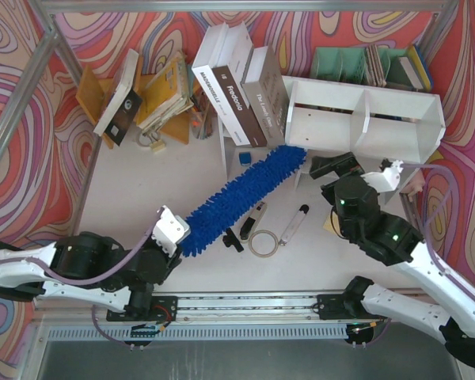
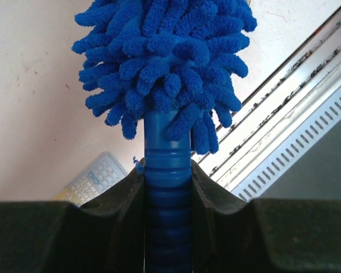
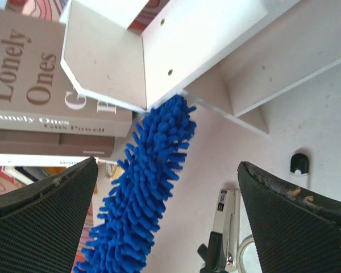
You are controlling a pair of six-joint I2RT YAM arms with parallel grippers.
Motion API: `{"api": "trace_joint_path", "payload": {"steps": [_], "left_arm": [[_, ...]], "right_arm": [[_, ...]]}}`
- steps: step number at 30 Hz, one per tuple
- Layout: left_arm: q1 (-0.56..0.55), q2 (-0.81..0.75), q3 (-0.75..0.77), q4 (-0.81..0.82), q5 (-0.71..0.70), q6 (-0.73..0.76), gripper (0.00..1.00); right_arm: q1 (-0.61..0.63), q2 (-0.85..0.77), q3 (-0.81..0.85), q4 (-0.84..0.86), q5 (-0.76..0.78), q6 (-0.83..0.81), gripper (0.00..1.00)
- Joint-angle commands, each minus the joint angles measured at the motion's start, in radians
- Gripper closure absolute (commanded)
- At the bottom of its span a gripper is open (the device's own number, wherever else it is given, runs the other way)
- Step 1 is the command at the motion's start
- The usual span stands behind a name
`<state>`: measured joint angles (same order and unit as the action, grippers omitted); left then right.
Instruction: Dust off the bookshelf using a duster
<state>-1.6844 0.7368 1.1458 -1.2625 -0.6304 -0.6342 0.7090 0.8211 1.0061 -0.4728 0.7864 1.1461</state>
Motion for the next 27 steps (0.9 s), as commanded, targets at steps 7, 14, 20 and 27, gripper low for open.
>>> {"api": "trace_joint_path", "payload": {"steps": [7, 14, 20, 27], "left_arm": [[-0.008, 0.052, 0.127, 0.009, 0.049, 0.153, 1.00], [-0.007, 0.060, 0.125, 0.212, -0.041, 0.311, 1.00], [-0.005, 0.112, 0.065, 0.379, -0.108, 0.398, 1.00], [0.075, 0.224, 0.011, 0.456, -0.014, 0.374, 1.00]], "right_arm": [[0.007, -0.073, 0.095, -0.182, 0.186, -0.053, 0.01], [0.007, -0.109, 0.130, -0.188, 0.204, -0.106, 0.01], [0.007, -0.122, 0.140, -0.207, 0.199, -0.103, 0.01], [0.007, -0.129, 0.166, -0.232, 0.184, -0.103, 0.01]]}}
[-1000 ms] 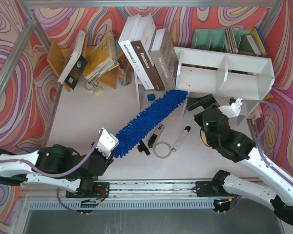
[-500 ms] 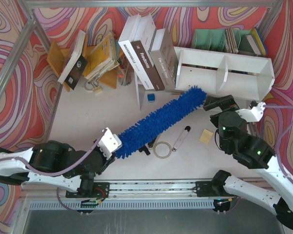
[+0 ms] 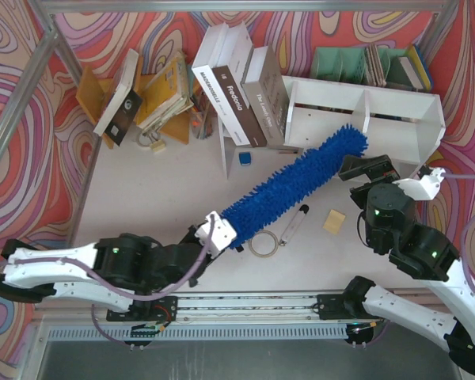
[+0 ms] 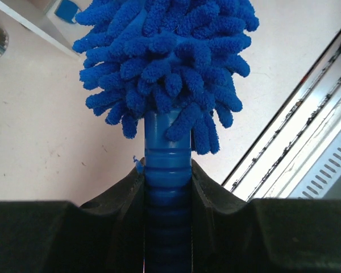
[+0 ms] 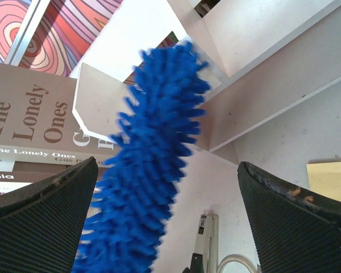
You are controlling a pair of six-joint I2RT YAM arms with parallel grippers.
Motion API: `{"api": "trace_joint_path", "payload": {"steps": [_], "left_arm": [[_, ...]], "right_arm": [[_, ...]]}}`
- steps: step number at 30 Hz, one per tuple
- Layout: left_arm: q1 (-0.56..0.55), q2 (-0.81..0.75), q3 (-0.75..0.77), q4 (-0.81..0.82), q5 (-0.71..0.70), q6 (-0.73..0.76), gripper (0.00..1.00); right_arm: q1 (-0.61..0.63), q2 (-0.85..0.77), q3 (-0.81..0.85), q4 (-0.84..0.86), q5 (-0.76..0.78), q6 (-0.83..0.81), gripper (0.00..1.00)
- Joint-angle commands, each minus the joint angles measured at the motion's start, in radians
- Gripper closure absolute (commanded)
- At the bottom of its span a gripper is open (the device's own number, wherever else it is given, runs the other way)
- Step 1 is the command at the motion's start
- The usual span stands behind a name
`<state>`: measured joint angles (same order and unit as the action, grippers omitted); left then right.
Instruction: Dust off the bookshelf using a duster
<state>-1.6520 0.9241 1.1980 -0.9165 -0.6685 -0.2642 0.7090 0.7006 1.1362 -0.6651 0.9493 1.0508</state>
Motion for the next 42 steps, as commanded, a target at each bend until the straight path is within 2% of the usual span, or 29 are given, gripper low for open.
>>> {"api": "trace_joint_path", "payload": {"steps": [1, 6, 14, 17, 20, 26, 33, 42], "left_arm": [[0.053, 0.045, -0.054, 0.120, 0.038, -0.005, 1.00], [0.071, 0.076, -0.119, 0.151, 0.116, -0.022, 1.00], [0.063, 0.065, -0.119, 0.096, 0.200, -0.041, 1.00], [0.039, 0.027, -0.101, 0.114, 0.167, -0.006, 1.00], [0.036, 0.011, -0.099, 0.202, 0.168, 0.050, 1.00], [0.037, 0.121, -0.046, 0.288, 0.148, 0.147, 1.00], [0.052, 0.234, 0.001, 0.382, 0.112, 0.241, 1.00], [0.056, 0.250, -0.030, 0.600, -0.010, 0.403, 1.00]], "right_arm": [[0.007, -0.010, 0.037, -0.042, 0.020, -0.008, 0.01], [0.007, -0.024, 0.032, -0.058, 0.023, -0.001, 0.01], [0.007, -0.025, 0.015, -0.056, 0.010, 0.000, 0.01], [0.008, -0.021, 0.008, -0.070, -0.012, 0.018, 0.01], [0.007, -0.021, 0.003, -0.144, -0.032, 0.093, 0.01], [0.007, -0.020, -0.017, -0.274, -0.144, 0.264, 0.01], [0.007, -0.038, -0.089, -0.285, -0.247, 0.363, 0.01], [0.007, -0.088, -0.196, -0.289, -0.260, 0.507, 0.01]]}}
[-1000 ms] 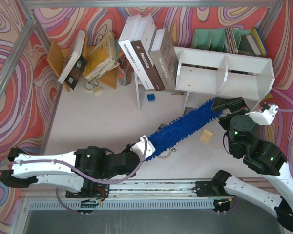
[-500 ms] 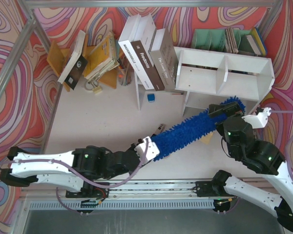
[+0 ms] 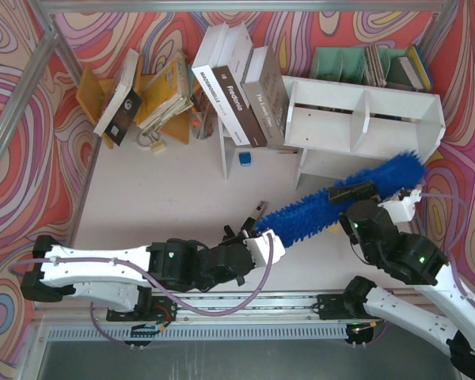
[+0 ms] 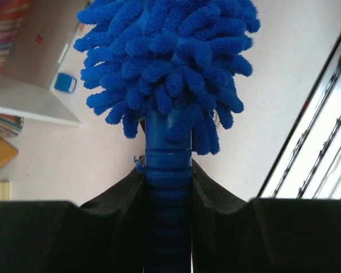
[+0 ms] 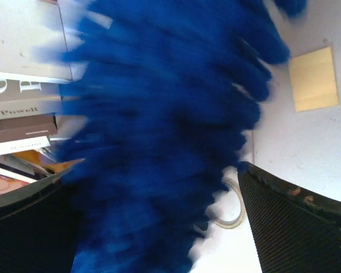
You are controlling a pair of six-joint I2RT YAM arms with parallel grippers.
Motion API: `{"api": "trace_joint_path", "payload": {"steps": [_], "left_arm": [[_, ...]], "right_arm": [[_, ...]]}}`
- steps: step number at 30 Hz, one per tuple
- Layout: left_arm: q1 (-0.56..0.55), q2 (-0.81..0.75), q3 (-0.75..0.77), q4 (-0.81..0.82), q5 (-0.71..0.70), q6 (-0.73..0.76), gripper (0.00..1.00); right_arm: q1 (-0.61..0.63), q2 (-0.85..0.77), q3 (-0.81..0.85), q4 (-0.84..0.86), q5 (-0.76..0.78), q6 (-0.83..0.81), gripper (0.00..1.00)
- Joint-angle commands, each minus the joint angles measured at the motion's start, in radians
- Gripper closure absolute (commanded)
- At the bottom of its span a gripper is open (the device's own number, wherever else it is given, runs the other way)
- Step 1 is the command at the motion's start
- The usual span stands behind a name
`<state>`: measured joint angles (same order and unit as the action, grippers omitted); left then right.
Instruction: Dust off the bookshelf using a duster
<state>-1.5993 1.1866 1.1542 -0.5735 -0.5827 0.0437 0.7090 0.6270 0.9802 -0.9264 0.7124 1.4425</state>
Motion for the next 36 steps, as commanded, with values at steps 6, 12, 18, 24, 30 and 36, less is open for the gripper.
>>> {"api": "trace_joint_path", "payload": {"steps": [6, 12, 18, 24, 30, 36], "left_arm": [[0.011, -0.004, 0.010, 0.305, -0.090, 0.168, 1.00], [0.012, 0.004, 0.020, 0.308, 0.011, 0.154, 1.00], [0.012, 0.035, 0.038, 0.306, 0.045, 0.157, 1.00], [0.012, 0.070, 0.063, 0.286, 0.038, 0.160, 1.00], [0.011, 0.070, 0.066, 0.281, 0.035, 0.156, 1.00], [0.011, 0.075, 0.064, 0.278, 0.033, 0.143, 1.00]], "right_arm": [[0.007, -0.067, -0.090, 0.001, -0.007, 0.146, 0.01], [0.007, -0.133, -0.149, 0.102, 0.010, 0.112, 0.04], [0.007, -0.176, -0.180, 0.137, 0.035, 0.137, 0.11], [0.007, -0.206, -0.199, 0.159, 0.053, 0.173, 0.16], [0.007, -0.234, -0.199, 0.128, 0.070, 0.211, 0.28], [0.007, -0.262, -0.206, 0.115, 0.075, 0.235, 0.43]]}}
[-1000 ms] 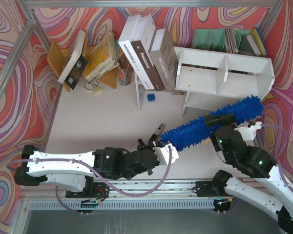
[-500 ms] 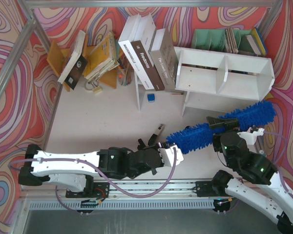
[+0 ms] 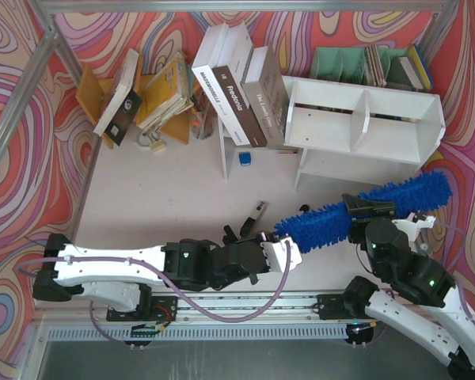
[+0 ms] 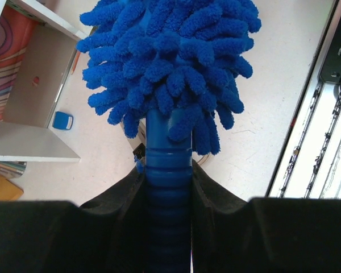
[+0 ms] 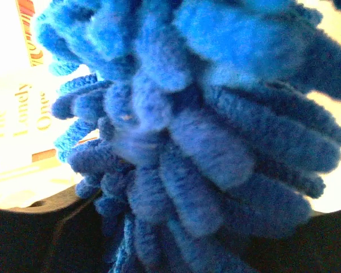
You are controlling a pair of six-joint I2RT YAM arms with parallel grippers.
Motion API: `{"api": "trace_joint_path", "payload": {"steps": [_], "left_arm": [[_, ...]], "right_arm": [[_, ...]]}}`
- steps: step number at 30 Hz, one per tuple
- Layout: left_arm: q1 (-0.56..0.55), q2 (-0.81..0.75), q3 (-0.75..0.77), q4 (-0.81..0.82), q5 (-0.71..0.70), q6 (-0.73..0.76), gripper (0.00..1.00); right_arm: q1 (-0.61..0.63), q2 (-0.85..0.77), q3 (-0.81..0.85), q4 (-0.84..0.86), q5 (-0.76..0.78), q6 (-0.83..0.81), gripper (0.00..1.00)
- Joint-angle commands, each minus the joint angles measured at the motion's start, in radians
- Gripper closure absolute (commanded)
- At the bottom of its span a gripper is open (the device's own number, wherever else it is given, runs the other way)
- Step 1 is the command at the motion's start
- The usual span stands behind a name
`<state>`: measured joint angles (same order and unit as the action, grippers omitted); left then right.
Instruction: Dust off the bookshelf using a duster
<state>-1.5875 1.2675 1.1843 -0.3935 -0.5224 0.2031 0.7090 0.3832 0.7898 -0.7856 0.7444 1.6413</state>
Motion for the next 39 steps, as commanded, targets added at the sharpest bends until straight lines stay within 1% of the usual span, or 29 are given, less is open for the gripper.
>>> {"api": "trace_joint_path", "payload": {"steps": [1, 4, 6, 9, 12, 13, 14, 15, 18, 23, 26, 28, 30, 33, 35, 39], "left_arm": [[0.000, -0.005, 0.034, 0.098, -0.029, -0.019, 1.00], [0.000, 0.000, 0.033, 0.092, -0.052, -0.030, 1.00], [0.000, 0.003, 0.032, 0.090, -0.074, -0.036, 0.95], [0.000, 0.004, 0.028, 0.096, -0.131, -0.039, 0.84], [0.001, 0.005, 0.024, 0.101, -0.220, -0.037, 0.66], [0.001, 0.002, 0.021, 0.103, -0.241, -0.034, 0.29], [0.003, -0.002, 0.018, 0.106, -0.261, -0.033, 0.05], [0.006, -0.005, 0.017, 0.106, -0.281, -0.035, 0.02], [0.012, -0.017, 0.012, 0.106, -0.352, -0.036, 0.02], [0.019, -0.084, -0.013, 0.128, -0.452, -0.014, 0.02], [0.027, -0.133, -0.033, 0.126, -0.437, 0.003, 0.02], [0.037, -0.170, -0.041, 0.121, -0.471, 0.005, 0.02], [0.045, -0.203, -0.048, 0.111, -0.519, 0.004, 0.02], [0.059, -0.284, -0.084, 0.128, -0.601, 0.025, 0.02], [0.078, -0.342, -0.119, 0.197, -0.661, 0.047, 0.02], [0.139, -0.471, -0.171, 0.208, -0.716, 0.046, 0.02]], "right_arm": [[0.007, -0.022, -0.016, -0.029, 0.046, 0.041, 0.47], [0.007, -0.034, -0.017, -0.029, 0.055, 0.050, 0.58], [0.007, -0.039, -0.018, -0.027, 0.059, 0.062, 0.64], [0.008, -0.050, -0.023, -0.022, 0.067, 0.079, 0.75], [0.007, -0.061, -0.033, -0.024, 0.079, 0.104, 0.86], [0.007, -0.063, -0.034, -0.028, 0.084, 0.113, 0.89], [0.007, -0.066, -0.033, -0.033, 0.091, 0.123, 0.91], [0.007, -0.068, -0.032, -0.040, 0.097, 0.131, 0.92], [0.007, -0.064, -0.020, -0.068, 0.115, 0.161, 0.96], [0.007, -0.057, -0.020, -0.092, 0.137, 0.208, 0.97], [0.007, -0.055, -0.050, -0.048, 0.146, 0.206, 0.98], [0.007, -0.046, -0.076, -0.003, 0.147, 0.202, 0.99], [0.007, -0.026, -0.100, 0.011, 0.150, 0.233, 0.99], [0.007, 0.011, -0.127, 0.006, 0.170, 0.290, 0.99], [0.006, 0.042, -0.143, 0.005, 0.178, 0.321, 1.00], [0.007, 0.097, -0.169, 0.008, 0.159, 0.346, 1.00]]}}
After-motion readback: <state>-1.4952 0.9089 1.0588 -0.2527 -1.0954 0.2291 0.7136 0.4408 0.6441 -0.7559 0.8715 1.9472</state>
